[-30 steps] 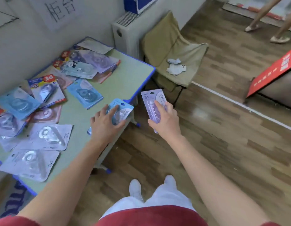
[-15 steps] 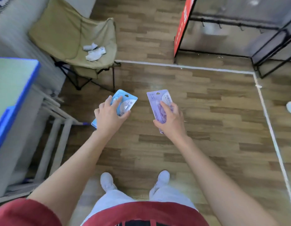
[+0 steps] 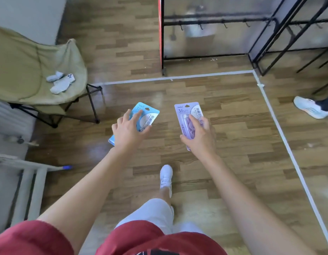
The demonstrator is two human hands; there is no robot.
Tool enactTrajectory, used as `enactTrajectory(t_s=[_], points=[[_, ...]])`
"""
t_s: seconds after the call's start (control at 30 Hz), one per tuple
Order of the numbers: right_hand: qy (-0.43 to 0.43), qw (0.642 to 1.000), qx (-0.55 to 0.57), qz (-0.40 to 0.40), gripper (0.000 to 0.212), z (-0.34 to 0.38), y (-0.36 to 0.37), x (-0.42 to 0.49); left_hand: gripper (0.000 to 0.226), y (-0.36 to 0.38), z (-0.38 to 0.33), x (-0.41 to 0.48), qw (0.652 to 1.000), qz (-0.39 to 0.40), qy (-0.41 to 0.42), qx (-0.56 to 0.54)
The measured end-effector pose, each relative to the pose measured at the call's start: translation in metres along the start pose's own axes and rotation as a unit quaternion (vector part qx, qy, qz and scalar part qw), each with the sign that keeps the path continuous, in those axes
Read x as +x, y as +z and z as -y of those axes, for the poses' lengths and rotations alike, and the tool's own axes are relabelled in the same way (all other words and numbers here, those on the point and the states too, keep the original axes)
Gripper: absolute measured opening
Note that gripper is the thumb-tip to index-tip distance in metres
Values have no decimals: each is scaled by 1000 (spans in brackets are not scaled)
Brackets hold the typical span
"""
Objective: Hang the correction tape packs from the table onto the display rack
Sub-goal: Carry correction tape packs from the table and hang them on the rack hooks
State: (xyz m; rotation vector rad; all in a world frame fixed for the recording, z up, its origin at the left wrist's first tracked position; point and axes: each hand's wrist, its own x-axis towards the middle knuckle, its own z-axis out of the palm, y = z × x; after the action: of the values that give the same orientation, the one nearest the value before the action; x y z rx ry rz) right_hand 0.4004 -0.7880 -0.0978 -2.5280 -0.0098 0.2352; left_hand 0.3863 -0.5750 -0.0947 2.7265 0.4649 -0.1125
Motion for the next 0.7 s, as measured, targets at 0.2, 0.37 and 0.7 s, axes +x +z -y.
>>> enactTrajectory(t_s=[0.2,0.37,0.7], points=[[9,999,5,-37,68,-31,-55,101,55,12,-82,99,1000,-16,24,-8],[15,997,-11,-72,69,-51,-113,185,56,14,-165,180,997,-27,63,-26],[25,996,20,-84,71,-115,-206,325,63,31,-315,292,994,-42,90,-52]])
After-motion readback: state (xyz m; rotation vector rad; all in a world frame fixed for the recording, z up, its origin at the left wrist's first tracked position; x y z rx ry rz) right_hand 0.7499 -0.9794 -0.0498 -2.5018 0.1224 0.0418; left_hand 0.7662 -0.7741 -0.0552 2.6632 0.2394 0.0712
